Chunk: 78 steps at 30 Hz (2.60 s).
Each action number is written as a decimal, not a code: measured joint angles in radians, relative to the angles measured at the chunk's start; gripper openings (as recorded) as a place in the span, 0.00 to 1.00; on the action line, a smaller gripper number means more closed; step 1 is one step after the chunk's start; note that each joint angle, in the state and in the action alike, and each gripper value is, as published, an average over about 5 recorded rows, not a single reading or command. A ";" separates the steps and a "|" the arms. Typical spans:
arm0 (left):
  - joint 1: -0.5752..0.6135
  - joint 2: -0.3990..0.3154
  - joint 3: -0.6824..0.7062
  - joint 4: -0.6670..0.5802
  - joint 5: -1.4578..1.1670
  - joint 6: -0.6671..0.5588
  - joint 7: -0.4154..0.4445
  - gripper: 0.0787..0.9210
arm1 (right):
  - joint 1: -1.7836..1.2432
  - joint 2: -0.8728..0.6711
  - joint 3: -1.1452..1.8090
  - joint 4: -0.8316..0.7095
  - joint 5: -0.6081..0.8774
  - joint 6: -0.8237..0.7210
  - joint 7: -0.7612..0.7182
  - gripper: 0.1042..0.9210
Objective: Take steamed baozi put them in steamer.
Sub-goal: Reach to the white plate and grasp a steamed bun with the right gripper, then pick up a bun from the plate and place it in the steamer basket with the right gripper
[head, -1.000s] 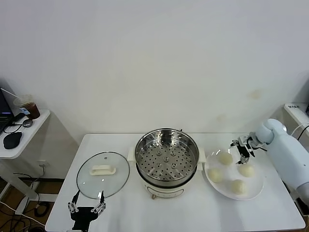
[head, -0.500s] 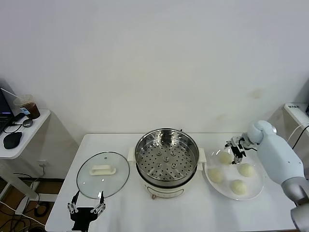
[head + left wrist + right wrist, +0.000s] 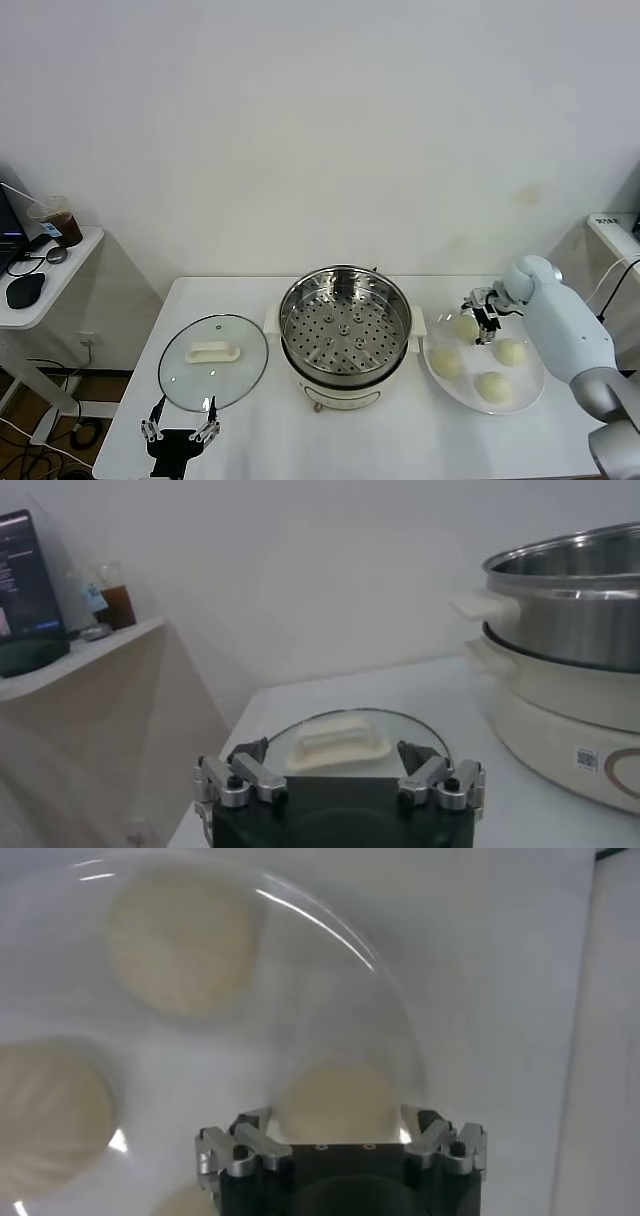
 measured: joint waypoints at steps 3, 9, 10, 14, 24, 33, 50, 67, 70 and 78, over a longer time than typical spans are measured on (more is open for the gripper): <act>0.000 0.000 0.000 0.000 0.000 0.000 0.000 0.88 | 0.000 0.001 0.002 -0.001 -0.006 -0.002 0.003 0.88; -0.002 -0.001 0.000 0.001 0.000 0.000 0.000 0.88 | -0.006 -0.004 0.008 0.000 -0.008 -0.002 0.003 0.84; -0.002 -0.001 0.000 0.002 0.000 0.000 0.000 0.88 | -0.007 -0.005 0.009 0.001 -0.007 -0.002 0.003 0.81; -0.002 -0.001 0.001 0.002 0.000 0.000 0.000 0.88 | -0.010 -0.009 0.014 0.006 -0.005 -0.003 0.003 0.73; -0.006 -0.001 0.006 0.002 0.002 0.000 0.000 0.88 | -0.008 -0.032 0.002 0.035 0.022 -0.017 -0.010 0.62; -0.014 -0.005 0.015 0.002 0.005 0.000 -0.002 0.88 | 0.057 -0.068 -0.063 0.094 0.114 -0.041 -0.046 0.62; -0.032 -0.011 0.017 -0.010 0.001 -0.001 -0.010 0.88 | 0.371 0.028 -0.334 0.134 0.451 0.071 -0.135 0.62; -0.035 -0.031 0.021 -0.012 0.001 -0.001 -0.011 0.88 | 0.502 0.194 -0.544 0.188 0.483 0.454 -0.176 0.63; -0.035 -0.033 0.021 -0.012 0.001 -0.001 -0.011 0.88 | 0.505 0.206 -0.572 0.210 0.462 0.484 -0.176 0.63; -0.040 -0.037 0.018 -0.010 -0.002 -0.001 -0.012 0.88 | 0.490 0.235 -0.608 0.237 0.371 0.534 -0.165 0.63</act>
